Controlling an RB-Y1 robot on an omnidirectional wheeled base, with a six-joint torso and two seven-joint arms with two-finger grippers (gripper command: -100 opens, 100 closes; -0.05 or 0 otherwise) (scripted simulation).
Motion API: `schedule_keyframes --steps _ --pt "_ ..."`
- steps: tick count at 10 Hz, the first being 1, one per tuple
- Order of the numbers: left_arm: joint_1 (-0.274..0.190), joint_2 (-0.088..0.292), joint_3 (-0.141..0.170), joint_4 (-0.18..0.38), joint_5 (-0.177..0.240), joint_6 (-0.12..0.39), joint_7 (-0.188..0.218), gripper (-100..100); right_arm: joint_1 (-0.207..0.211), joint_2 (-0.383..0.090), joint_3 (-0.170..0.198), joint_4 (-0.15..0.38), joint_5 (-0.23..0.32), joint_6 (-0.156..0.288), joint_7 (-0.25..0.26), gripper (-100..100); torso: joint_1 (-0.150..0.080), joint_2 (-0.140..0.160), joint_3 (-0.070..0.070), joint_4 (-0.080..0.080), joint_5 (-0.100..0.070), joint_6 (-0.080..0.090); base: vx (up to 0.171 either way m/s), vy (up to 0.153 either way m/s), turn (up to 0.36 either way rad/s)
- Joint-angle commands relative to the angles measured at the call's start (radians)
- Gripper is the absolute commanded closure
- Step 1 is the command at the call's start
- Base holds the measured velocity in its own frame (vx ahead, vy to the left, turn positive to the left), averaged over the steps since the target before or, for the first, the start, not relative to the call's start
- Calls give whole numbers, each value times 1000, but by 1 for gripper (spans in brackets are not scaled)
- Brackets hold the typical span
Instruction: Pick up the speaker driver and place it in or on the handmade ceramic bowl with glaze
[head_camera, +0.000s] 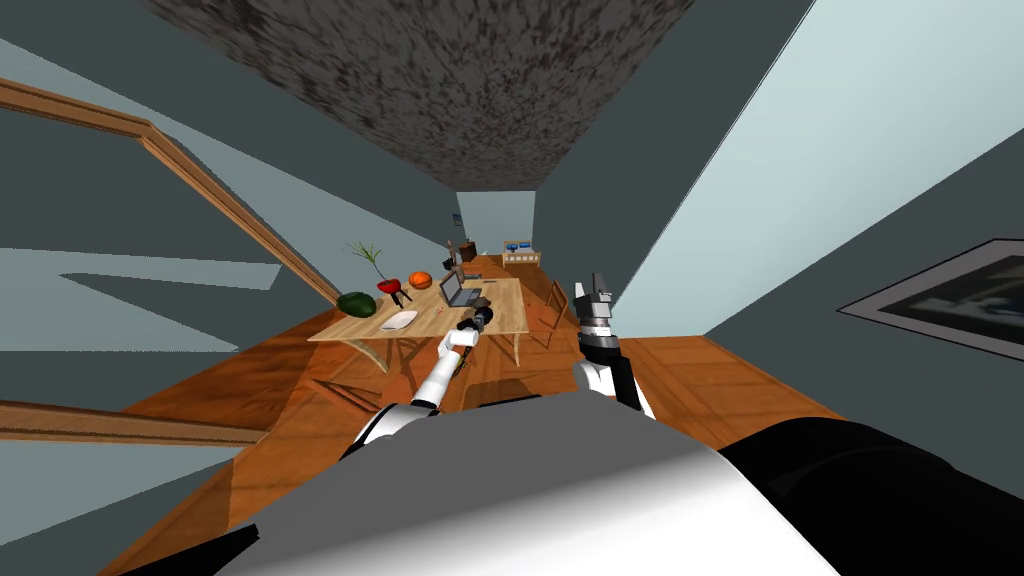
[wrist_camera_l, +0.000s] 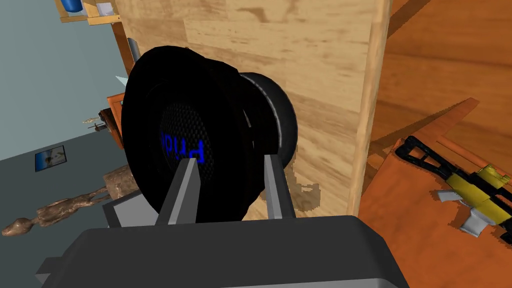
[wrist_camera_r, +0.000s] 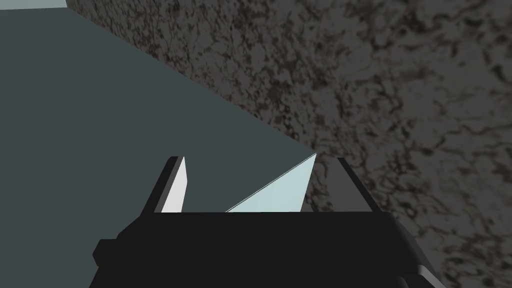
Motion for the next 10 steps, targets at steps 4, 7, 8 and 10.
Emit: schedule_keyframes --steps 4,7,8,10 --pt "-79 7 38 49 -30 -7 -20 100 0 0 0 0 0 0 0 0 0 -2 -1 0 0 0 224 23 44" --pt "-122 11 61 73 -49 -13 -30 100 0 0 0 0 0 0 0 0 -1 2 1 1 0 0 203 2 44" --pt "-133 12 67 79 -55 -14 -33 100 0 0 0 0 0 0 0 0 -2 3 2 2 0 0 210 2 30" --pt "-156 12 82 93 -67 -19 -38 100 0 0 0 0 0 0 0 0 1 1 2 3 0 -1 243 43 43"
